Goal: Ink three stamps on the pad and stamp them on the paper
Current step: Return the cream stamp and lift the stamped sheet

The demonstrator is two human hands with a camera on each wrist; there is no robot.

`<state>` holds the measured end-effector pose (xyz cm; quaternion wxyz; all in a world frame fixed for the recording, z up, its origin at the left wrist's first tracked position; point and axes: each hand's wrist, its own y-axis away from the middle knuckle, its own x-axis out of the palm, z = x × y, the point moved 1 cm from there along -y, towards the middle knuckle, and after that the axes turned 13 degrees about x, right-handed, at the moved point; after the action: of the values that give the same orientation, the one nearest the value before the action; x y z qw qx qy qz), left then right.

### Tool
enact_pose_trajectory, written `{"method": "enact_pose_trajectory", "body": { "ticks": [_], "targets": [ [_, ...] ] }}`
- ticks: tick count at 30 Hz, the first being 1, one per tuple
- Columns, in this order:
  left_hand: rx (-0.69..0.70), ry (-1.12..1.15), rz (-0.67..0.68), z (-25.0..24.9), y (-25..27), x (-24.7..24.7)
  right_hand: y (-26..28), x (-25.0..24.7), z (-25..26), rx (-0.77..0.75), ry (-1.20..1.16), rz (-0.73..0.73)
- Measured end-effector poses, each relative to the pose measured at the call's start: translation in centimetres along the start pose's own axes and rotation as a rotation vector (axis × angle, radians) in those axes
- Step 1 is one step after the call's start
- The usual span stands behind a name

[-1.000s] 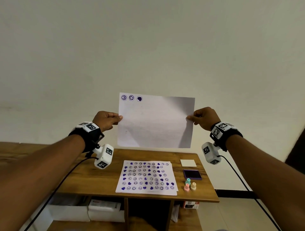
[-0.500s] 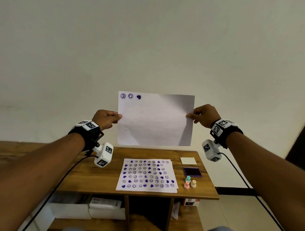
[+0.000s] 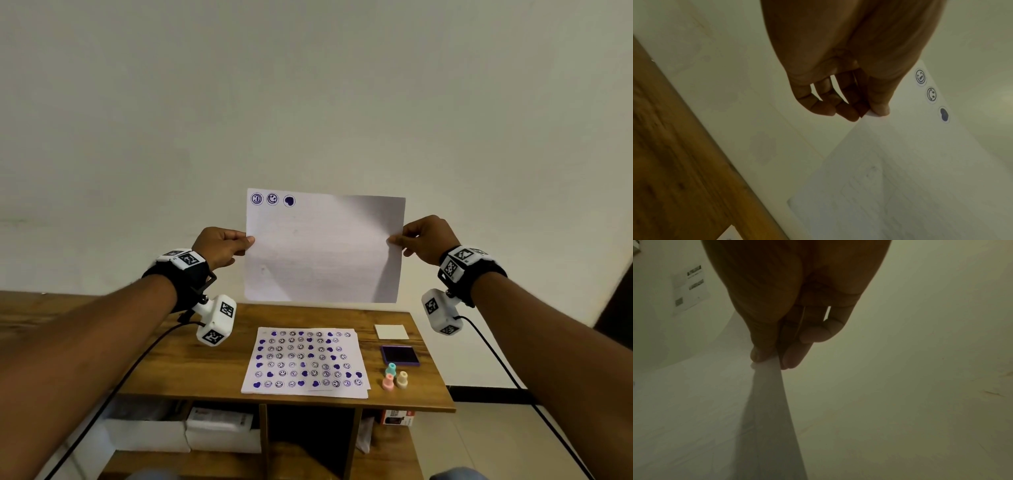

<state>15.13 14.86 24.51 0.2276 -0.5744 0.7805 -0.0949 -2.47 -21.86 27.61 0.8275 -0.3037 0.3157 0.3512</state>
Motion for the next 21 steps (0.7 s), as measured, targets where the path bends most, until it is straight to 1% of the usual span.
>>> {"method": "enact_pose_trajectory", "body": {
  "ticks": [21],
  "targets": [
    [-0.007, -0.046, 0.006, 0.22, -0.28, -0.17, -0.16, 0.10, 0.35, -0.023, 0.013, 0.012]
  ]
}}
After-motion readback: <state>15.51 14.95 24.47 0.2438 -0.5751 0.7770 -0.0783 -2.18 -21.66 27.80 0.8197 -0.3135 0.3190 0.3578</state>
